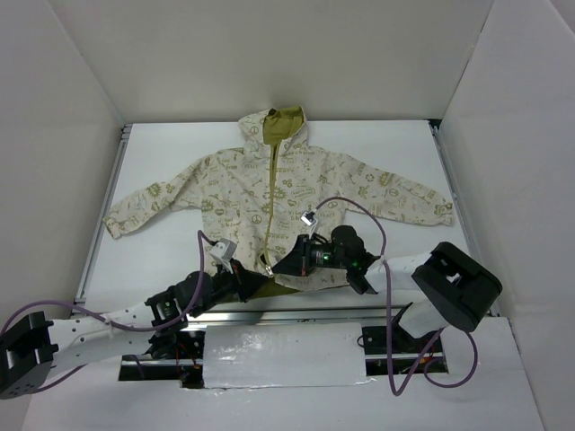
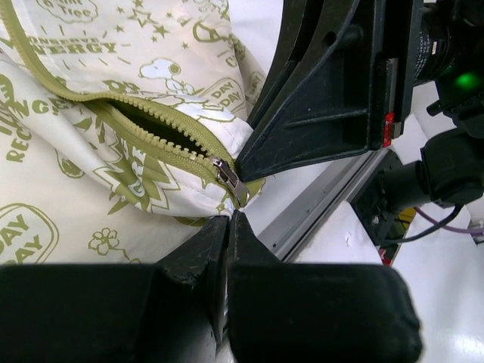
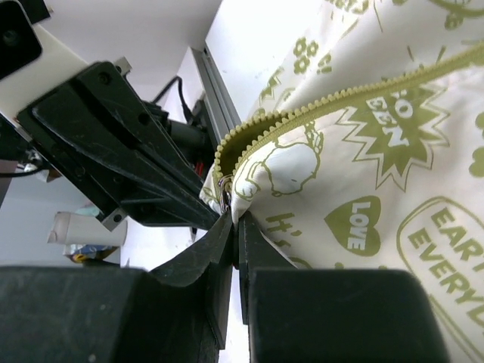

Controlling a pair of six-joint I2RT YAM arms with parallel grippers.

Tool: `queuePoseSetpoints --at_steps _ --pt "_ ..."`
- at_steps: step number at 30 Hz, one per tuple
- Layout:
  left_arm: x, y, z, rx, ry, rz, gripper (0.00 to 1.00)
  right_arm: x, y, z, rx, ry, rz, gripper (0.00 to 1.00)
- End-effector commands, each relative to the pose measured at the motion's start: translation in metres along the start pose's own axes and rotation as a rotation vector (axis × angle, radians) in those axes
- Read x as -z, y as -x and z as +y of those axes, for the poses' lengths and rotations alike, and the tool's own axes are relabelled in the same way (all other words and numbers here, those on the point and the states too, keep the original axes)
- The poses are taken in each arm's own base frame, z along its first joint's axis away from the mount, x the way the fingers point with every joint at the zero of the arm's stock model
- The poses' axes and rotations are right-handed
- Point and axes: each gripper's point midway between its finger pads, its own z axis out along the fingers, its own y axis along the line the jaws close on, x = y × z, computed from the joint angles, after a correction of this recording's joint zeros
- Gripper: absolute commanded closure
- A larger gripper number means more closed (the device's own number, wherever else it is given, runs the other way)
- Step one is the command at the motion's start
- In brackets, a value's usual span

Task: Zip up the jacket

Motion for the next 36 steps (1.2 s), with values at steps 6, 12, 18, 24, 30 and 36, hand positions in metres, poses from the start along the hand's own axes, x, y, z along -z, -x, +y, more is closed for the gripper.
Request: queuePoseSetpoints --at_steps 6,12,18,24,30,36 --pt "0.006 -0.02 -0.014 -0.004 -0.073 0.103 1.0 0.001 0.009 0.013 0.052 0.051 -0.07 0.82" --pt "0.007 -0.021 -0.007 0.015 -0.041 0.099 1.0 0.006 0.011 0.012 0.068 0.001 -0.069 0.62" --pt "0.006 -0.021 -0.007 0.026 -0.038 0.095 1.0 0.01 0.016 0.01 0.067 -0.093 -0.074 0.49" --pt "0.003 -0.019 -0.014 0.028 -0.063 0.097 1.0 0.016 0.013 0.009 0.068 -0.255 -0.088 0.34" --pt "0.001 -0.017 -0.02 0.028 -0.089 0.098 1.0 0.024 -0.012 0.023 -0.026 -0.248 -0.08 0.25" --pt "-0.001 -0.02 -0.023 0.031 -0.101 0.107 1.0 0.027 -0.035 0.027 -0.158 -0.184 -0.105 0.25"
